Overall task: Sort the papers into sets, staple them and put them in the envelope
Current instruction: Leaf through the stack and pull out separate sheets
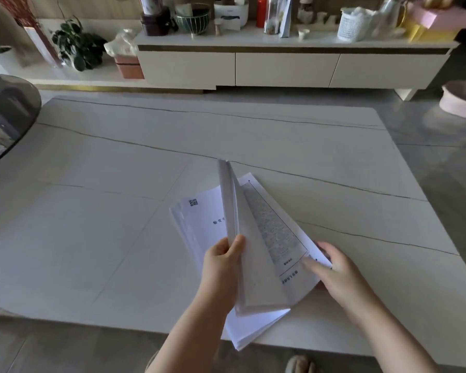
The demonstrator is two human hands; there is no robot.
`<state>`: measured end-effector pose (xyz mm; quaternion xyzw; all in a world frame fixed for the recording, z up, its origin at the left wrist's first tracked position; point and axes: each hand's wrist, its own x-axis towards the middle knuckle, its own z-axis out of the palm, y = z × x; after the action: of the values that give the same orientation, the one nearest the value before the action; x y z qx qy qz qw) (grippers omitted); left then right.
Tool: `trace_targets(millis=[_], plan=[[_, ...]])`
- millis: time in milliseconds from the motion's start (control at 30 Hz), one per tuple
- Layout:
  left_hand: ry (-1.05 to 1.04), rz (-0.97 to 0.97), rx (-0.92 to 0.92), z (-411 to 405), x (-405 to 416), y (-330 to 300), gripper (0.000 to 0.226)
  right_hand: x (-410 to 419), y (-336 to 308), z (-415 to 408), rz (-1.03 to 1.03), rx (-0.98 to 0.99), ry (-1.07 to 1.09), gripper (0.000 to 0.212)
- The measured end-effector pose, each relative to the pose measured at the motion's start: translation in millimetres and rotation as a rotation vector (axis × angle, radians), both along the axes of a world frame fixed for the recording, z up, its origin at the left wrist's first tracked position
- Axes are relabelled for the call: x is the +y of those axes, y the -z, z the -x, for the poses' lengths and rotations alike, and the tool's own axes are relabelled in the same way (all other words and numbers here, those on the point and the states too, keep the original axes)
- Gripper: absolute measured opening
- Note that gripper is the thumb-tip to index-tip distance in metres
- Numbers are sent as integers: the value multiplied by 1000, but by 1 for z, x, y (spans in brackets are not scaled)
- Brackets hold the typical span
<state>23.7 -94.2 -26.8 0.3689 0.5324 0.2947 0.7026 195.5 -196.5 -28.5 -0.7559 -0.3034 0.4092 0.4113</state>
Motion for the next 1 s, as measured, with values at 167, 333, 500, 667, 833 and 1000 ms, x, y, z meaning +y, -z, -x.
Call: trace_targets(millis=[167, 333, 500, 667, 833, 1000], plan=[[-5, -79, 42, 2, 0, -2, 24, -5, 9, -9, 101, -193, 116, 14], [15, -150, 89, 1, -1, -5, 23, 3, 4, -1, 38, -158, 213, 31], [-5, -142, 96, 2, -1, -4, 27, -2, 0, 2, 33, 150, 221, 12], [31, -198, 132, 5, 0, -15, 15, -8, 7, 3, 26, 1, 238, 4], [85, -299, 172, 15, 0, -29, 21, 10, 7, -23, 95, -310, 159, 19], [182, -361, 206, 24, 0, -33, 37, 66, -31, -67, 278, -802, 17, 10]])
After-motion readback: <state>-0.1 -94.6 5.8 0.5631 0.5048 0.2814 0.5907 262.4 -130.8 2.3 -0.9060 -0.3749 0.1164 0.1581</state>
